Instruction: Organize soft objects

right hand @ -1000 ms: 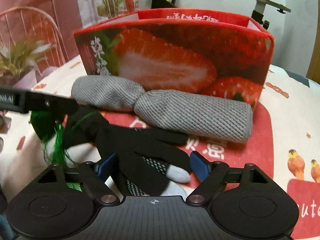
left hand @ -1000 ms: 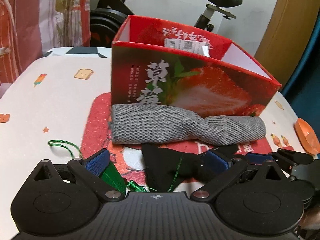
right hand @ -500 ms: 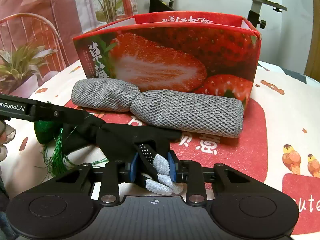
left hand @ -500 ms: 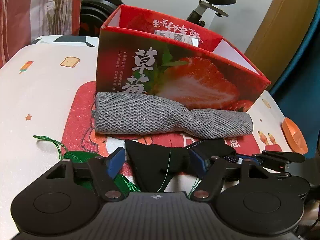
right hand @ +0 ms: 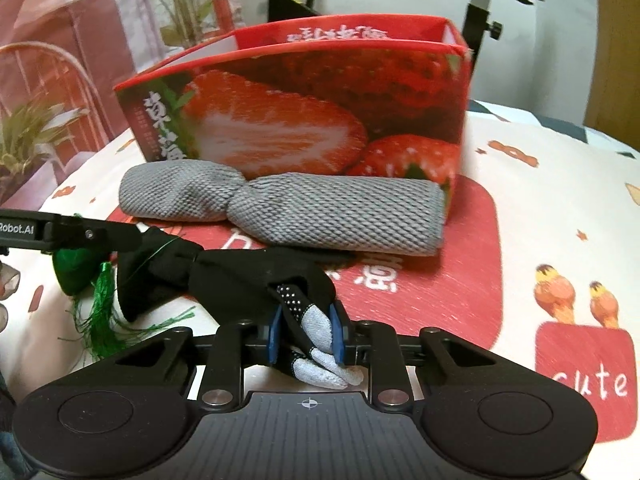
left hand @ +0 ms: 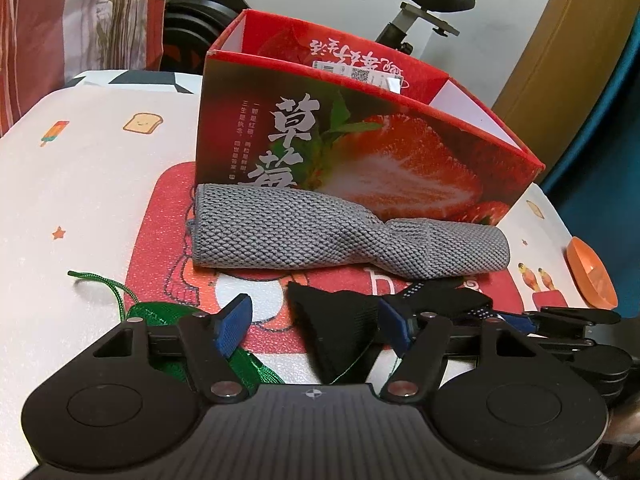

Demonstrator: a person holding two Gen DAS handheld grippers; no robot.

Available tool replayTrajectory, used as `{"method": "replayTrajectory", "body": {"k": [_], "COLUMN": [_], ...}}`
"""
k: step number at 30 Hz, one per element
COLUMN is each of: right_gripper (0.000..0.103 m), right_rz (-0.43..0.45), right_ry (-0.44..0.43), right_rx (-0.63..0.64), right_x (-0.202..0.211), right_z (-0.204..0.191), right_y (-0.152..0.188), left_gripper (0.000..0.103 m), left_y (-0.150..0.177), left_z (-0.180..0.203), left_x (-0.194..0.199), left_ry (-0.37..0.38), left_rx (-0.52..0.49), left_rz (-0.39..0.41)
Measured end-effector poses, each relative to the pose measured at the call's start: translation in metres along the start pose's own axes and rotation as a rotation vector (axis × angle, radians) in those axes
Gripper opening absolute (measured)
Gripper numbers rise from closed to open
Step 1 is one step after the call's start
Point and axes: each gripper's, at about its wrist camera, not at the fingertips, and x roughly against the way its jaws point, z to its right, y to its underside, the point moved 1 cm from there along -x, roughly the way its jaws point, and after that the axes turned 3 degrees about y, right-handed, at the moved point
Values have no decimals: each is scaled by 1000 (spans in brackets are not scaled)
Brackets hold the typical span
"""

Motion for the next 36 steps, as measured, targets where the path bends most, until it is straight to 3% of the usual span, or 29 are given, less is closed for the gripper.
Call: {"method": "replayTrajectory", "body": {"k": [8, 12, 14, 16, 20, 23, 27, 36], "right_gripper": [22, 22, 22, 22, 22, 22, 22, 22], "right_rz": [-2, -1, -1, 0, 0, 1, 1, 2], "right_ry": [27, 32, 32, 33, 34, 36, 36, 35], "right_rx": [-25, -23, -21, -21, -20, -17, -17, -21], "right_x": [5, 5, 5, 5, 4, 4, 4, 4], "right_z": [8, 7, 7, 7, 6, 6, 7, 7], "right_y": [4, 4, 4, 4, 4, 4, 4, 4], "left_gripper": [72, 71, 66, 50, 49, 49, 48, 46], "left_y": [-1, -3, -4, -6, -10, -11, -11, 0], "left_z": [-4, -7, -7, -7, -4, 4, 15, 38], "left_x": [2, 4, 4, 3, -6, -13, -24, -29], "left_ry": [-55, -39, -15, 13, 63, 63, -3, 44], "left_rx": [13, 44, 55, 71, 107, 76, -22, -106], "left_rz": [11, 14, 9, 3, -28, -50, -62, -88]}}
